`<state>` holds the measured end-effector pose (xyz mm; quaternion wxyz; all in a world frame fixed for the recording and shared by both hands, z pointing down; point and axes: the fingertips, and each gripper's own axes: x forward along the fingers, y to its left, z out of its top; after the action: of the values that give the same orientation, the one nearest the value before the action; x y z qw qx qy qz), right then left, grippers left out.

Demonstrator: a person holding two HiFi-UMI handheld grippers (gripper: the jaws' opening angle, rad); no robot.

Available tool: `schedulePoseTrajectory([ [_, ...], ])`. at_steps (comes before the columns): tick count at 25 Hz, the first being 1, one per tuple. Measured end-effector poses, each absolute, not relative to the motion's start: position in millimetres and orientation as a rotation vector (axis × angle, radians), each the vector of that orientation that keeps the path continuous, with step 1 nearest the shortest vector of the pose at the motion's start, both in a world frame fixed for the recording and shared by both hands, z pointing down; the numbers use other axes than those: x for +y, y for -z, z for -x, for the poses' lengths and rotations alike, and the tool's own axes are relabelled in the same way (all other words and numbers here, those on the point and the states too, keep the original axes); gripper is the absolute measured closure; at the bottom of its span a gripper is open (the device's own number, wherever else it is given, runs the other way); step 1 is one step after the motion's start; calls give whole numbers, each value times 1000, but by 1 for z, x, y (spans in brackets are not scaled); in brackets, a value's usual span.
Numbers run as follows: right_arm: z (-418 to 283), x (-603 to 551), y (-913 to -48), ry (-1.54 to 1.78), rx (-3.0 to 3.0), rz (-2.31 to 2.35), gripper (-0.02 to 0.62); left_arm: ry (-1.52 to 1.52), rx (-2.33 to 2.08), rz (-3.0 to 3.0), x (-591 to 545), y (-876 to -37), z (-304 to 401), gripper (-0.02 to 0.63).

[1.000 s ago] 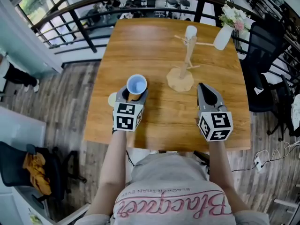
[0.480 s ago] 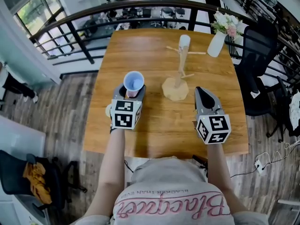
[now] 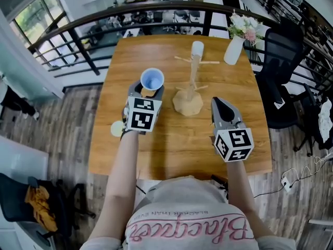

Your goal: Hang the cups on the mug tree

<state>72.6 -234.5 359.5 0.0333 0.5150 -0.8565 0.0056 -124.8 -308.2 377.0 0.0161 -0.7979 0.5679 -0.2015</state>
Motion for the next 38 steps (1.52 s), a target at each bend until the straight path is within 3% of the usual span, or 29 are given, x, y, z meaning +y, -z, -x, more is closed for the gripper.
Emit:
schedulePoseTrajectory([
  [14, -88, -242, -366, -70, -2644, -1574, 594, 896, 1521, 2374, -353, -362, 82, 334],
  [28, -85, -238, -369, -82, -2640, -1575, 594, 924, 1331, 2261, -348, -319, 66, 331],
  [38, -94, -238, -371, -90, -2621, -1613, 594, 1179, 996, 2042, -351, -321, 44, 333],
])
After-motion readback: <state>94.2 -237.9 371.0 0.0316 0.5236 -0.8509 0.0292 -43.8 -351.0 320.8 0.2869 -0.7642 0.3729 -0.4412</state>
